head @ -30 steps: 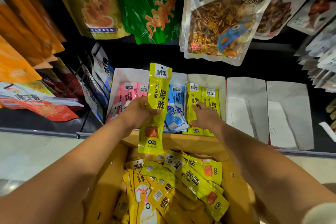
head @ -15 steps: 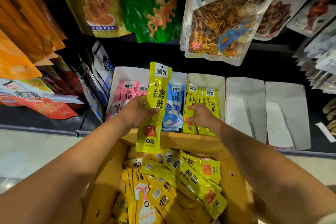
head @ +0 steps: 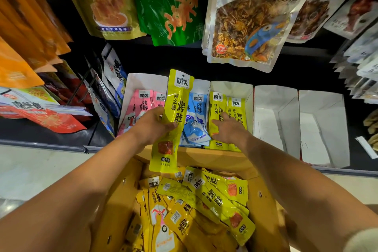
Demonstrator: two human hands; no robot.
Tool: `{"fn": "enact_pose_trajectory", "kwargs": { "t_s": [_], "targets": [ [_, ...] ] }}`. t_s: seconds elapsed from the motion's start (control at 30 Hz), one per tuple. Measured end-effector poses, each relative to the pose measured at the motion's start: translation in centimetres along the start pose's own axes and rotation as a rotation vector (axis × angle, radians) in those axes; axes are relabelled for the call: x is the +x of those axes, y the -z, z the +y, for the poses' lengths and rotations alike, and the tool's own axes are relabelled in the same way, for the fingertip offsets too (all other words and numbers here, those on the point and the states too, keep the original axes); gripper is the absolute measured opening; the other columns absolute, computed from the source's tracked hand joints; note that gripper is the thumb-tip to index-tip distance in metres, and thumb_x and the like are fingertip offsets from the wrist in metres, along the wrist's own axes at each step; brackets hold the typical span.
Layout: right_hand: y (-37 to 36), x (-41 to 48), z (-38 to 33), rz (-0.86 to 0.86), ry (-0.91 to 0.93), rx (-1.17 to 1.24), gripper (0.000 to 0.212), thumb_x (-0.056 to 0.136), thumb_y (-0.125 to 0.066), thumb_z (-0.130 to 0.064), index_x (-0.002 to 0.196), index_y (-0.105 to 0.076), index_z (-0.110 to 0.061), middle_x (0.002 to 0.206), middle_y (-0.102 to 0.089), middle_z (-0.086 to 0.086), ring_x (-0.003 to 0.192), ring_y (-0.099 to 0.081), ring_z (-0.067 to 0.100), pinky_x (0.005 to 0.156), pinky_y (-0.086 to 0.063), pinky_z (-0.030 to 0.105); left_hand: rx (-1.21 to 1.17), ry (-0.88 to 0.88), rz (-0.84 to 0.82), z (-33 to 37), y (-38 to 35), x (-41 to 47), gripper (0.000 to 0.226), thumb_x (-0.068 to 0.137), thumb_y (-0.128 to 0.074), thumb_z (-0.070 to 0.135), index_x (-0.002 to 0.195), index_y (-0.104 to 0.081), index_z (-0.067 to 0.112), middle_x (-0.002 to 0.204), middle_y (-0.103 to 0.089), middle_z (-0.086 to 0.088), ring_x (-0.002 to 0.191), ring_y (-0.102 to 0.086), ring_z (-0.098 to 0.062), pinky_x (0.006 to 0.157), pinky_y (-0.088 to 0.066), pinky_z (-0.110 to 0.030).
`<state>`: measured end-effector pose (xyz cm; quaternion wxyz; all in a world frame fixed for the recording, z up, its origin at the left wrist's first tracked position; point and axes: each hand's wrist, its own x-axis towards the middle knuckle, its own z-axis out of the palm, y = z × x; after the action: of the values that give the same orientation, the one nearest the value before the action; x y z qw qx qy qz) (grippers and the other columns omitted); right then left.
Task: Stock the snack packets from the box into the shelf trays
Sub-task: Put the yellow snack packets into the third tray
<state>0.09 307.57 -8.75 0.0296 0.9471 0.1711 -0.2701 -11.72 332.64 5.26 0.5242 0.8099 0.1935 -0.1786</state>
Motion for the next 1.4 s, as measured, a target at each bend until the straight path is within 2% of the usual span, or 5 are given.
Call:
{"fn": "enact_pose_trajectory", "kwargs": {
  "t_s": [0.4,0.7,0.97,1.17,1.4],
  "targets": [
    [-1.6,-0.3,0.3,0.138,-0.040,0.511,0.074,0.086,-0.078,-0.032,0.150,-0.044,-0.019,0.161,-0.024,0.012,0.147,-0.029,0.026,0.117,-0.033,0.036,-0.056,0.023,-0.020,-0.3,-0.3,0.5,0.014,0.096,-0.073,0.020,0.107,-0.066,0.015,0.114,-0.072,-0.017,0.102,-0.070,-0.028,0.078,-0.057,-0.034],
    [-1.4,-2.4,-0.5,0.098,0.002,0.441,0.065,0.087,-0.077,-0.028,0.145,-0.051,-0.017,0.149,-0.043,0.011,0.137,-0.043,0.026,0.113,-0.036,0.033,-0.035,0.010,-0.021,-1.1,-0.1,0.6,0.072,0.093,-0.075,0.031,0.155,-0.041,0.020,0.157,-0.045,-0.010,0.142,-0.044,-0.028,0.099,-0.040,-0.032],
    [1.0,-4.8,-0.9,0.183,0.053,0.412,0.068,0.088,-0.076,-0.031,0.148,-0.046,-0.020,0.150,-0.042,0.009,0.137,-0.043,0.026,0.113,-0.039,0.036,-0.089,-0.003,-0.034,0.0,-0.5,-0.7,0.031,0.100,-0.066,0.016,0.130,-0.059,0.016,0.095,-0.056,0.009,0.080,-0.053,-0.005,0.052,-0.047,-0.017],
    [5.5,-7.5,-5.4,0.352,0.222,0.588,0.056,0.100,-0.054,-0.043,0.151,-0.038,-0.028,0.152,-0.040,0.002,0.124,-0.057,0.022,0.105,-0.047,0.045,-0.261,0.086,-0.028,0.9,-1.0,-1.2,0.021,0.101,-0.064,0.014,0.093,-0.054,0.031,0.089,-0.056,0.004,0.072,-0.053,-0.013,0.059,-0.044,-0.026],
    [7.0,-10.0,-10.0,0.328,0.272,0.683,0.076,0.086,-0.056,-0.069,0.152,-0.031,-0.040,0.152,-0.040,-0.005,0.107,-0.065,0.014,0.100,-0.049,0.040,-0.401,0.109,-0.086,0.5,-0.9,-1.1,0.027,0.101,-0.060,0.007,0.126,-0.067,0.017,0.115,-0.076,-0.011,0.088,-0.073,-0.025,0.073,-0.063,-0.042]
  ]
}}
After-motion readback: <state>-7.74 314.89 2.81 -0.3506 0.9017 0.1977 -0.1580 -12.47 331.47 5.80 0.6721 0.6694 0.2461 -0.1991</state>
